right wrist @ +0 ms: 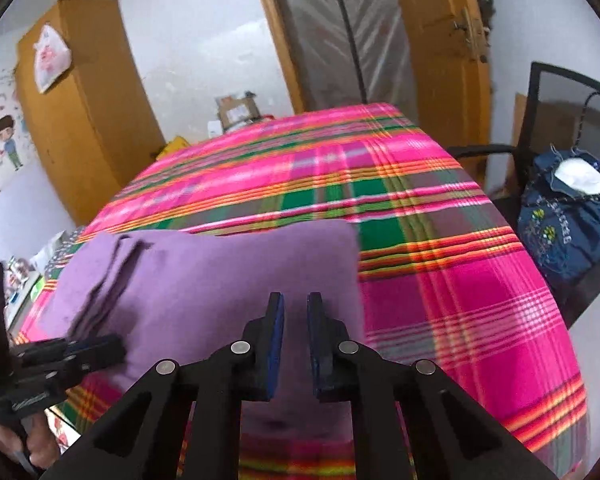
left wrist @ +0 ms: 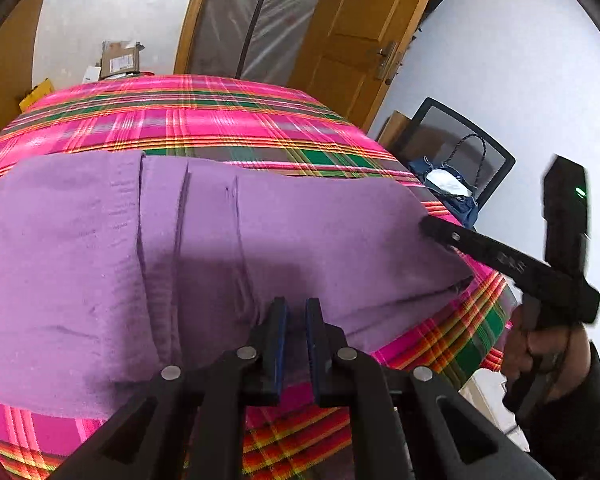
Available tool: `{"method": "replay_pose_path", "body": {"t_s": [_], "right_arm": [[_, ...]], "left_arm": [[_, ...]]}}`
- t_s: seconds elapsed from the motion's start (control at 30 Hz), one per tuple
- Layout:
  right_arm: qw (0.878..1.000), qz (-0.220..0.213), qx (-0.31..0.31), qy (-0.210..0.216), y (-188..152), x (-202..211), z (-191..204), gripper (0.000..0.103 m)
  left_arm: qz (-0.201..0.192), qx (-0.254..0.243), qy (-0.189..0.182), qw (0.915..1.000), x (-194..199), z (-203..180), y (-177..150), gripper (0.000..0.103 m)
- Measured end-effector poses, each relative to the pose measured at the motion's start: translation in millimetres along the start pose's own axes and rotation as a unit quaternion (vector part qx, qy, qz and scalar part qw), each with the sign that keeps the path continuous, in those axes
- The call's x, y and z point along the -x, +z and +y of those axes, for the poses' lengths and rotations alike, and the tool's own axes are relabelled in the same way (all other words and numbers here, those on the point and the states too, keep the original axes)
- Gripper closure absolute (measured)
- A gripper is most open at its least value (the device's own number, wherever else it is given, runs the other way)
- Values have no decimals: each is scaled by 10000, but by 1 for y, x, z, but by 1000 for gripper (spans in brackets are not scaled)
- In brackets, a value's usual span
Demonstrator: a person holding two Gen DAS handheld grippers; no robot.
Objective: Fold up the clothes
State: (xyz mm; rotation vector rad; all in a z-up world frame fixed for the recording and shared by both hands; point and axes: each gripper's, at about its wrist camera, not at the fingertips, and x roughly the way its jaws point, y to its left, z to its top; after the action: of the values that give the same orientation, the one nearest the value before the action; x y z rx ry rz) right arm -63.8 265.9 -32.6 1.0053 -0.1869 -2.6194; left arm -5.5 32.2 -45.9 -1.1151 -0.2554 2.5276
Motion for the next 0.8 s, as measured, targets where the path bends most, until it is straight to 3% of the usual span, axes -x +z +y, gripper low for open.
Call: {"method": "replay_pose_path", "body": {"t_s": [0.17, 0.33, 0.43, 0.6, 0.8], "right_arm": [[10000, -42, 19, -7, 22, -7, -2, 92], [9989, 454, -138, -23, 40, -40, -9, 94], [9985, 488, -232, 109, 43, -42, -14, 95], [9980, 254, -517, 271, 36, -15, -29, 91], [9968, 270, -677, 328, 8, 12, -38, 88]], "left_arm": [[-19, 19, -98, 9999, -2, 3, -1, 94], [-11, 38, -152, 9999, -3, 3, 1, 94], [8, 40, -190, 9998, -2, 4, 2, 94], [29, 5, -204, 9998, -1, 3, 3, 94], [20, 56, -268, 9996, 0, 5, 2, 94]]}}
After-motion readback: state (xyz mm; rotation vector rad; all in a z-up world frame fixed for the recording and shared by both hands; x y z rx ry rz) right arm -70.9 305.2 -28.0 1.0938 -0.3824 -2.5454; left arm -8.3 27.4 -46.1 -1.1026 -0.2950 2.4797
